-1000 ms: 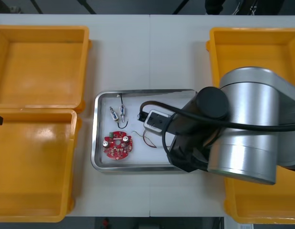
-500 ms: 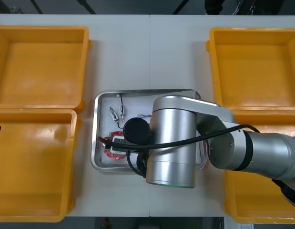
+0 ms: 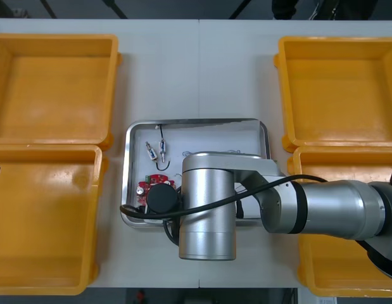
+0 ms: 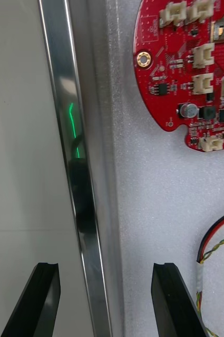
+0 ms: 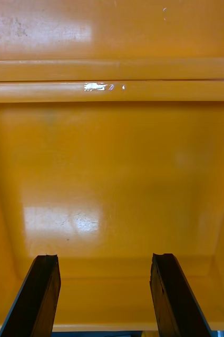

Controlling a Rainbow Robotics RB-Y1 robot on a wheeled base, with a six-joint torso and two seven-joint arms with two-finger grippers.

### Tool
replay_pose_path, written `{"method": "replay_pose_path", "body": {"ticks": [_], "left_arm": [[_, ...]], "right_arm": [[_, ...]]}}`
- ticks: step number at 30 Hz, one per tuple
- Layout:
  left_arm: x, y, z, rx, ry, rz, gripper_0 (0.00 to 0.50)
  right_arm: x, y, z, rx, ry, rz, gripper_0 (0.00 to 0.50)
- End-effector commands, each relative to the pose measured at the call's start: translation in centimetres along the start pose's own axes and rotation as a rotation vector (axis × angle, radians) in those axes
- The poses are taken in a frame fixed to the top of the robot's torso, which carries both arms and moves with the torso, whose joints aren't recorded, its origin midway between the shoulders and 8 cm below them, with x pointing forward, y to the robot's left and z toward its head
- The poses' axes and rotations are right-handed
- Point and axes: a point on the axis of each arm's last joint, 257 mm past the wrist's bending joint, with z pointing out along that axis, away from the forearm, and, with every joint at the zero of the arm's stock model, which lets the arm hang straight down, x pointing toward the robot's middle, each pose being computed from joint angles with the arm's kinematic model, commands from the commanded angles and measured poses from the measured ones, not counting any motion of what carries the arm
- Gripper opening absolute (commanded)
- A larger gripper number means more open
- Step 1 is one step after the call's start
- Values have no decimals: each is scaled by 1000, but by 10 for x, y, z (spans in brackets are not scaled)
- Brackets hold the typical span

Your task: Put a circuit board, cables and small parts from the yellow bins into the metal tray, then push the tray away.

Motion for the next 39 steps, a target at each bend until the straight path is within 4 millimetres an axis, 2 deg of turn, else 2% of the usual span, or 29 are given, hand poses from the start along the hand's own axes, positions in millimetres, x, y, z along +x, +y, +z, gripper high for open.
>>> {"method": "replay_pose_path", "body": {"ticks": [1,10,20,29,31,32,33,34,35,39], "left_arm": [[-2,10,-12,-24,-30,12,500],[-3,10,-12,-22,-34,12,500],[-4,10,-12,-24,-34,13,500],[-4,10,-12,-24,-34,13,500],[-4,10,-12,-24,-34,13,500],[-4,10,-12,-24,-34,13,500],[-4,10,-12,-24,-34,13,500],[-4,10,-12,-24,-34,13,500],[-4,10,-12,-24,-34,13,500],[-4,10,-12,-24,-34,13,500]], "right_arm": [[-24,6,-4,28,-20,-89,500],[-23,12,2,20,-4,-102,500],[-21,1,10,58,5,-101,500],[-22,1,10,60,2,-98,489],[-22,1,10,60,2,-98,443],[-23,1,9,60,0,-98,443],[-23,1,9,62,-1,-97,264],[-23,2,9,60,-2,-94,40],[-23,2,9,60,-2,-94,0],[-24,0,8,66,-4,-92,0]]}}
